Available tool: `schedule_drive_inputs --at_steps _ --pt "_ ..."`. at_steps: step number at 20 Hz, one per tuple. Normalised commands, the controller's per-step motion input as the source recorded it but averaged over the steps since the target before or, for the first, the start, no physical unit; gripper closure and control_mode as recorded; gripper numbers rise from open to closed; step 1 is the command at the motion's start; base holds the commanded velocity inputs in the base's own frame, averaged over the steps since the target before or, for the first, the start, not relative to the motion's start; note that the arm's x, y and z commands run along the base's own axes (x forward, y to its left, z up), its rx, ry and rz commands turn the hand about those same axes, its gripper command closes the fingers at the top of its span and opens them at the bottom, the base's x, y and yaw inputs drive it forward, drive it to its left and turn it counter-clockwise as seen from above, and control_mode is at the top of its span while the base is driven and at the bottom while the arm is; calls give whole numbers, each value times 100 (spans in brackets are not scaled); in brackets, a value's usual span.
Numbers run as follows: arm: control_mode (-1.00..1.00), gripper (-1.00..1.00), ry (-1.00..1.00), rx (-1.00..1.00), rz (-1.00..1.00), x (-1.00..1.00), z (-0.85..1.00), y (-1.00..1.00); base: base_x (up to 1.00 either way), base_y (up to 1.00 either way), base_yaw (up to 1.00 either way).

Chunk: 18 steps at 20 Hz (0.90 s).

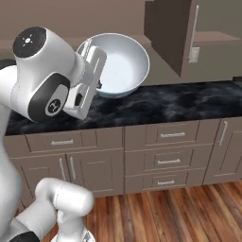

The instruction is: Move the bowls from the cabinet to the plates on the dining table.

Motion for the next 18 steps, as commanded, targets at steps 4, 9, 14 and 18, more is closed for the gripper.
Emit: schedule_drive_inputs --at_steps 4,9,14,18 --pt "100 100 0 0 0 0 0 0 0 0 -25" --pt "100 100 0 0 0 0 0 0 0 0 -25" --pt "100 100 0 0 0 0 0 0 0 0 -25" --pt "100 100 0 0 0 0 0 0 0 0 -25"
